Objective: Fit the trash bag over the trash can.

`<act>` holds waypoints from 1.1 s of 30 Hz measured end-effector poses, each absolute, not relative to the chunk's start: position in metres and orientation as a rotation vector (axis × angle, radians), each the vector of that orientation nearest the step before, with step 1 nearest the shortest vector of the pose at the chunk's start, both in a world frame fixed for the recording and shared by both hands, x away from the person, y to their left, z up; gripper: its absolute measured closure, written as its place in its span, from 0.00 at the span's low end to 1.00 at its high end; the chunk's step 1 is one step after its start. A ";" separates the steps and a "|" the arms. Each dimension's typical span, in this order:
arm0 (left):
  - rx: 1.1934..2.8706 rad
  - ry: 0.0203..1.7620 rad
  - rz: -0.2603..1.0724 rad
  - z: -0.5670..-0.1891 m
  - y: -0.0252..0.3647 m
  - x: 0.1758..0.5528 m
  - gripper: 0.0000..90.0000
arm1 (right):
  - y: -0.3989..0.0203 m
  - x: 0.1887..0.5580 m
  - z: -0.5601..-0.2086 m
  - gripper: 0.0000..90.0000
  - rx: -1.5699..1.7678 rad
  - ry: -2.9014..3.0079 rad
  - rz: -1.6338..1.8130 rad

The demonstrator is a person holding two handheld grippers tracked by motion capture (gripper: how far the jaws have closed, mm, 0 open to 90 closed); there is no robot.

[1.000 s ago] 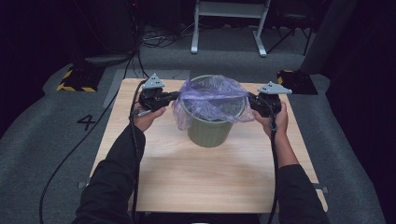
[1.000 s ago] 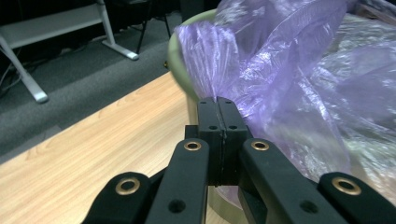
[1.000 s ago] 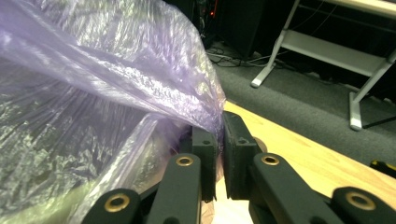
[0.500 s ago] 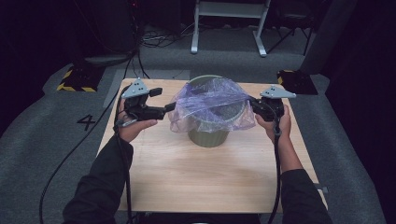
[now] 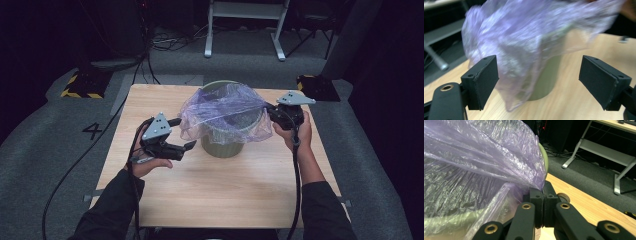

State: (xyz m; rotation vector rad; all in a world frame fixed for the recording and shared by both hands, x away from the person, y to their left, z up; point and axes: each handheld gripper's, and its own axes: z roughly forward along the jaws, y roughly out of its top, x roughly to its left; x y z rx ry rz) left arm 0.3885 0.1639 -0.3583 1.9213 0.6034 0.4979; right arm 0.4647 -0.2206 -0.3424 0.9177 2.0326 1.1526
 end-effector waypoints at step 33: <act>1.851 0.640 0.471 -0.365 0.193 0.424 0.42 | -0.249 0.428 -0.345 0.33 0.818 2.091 1.132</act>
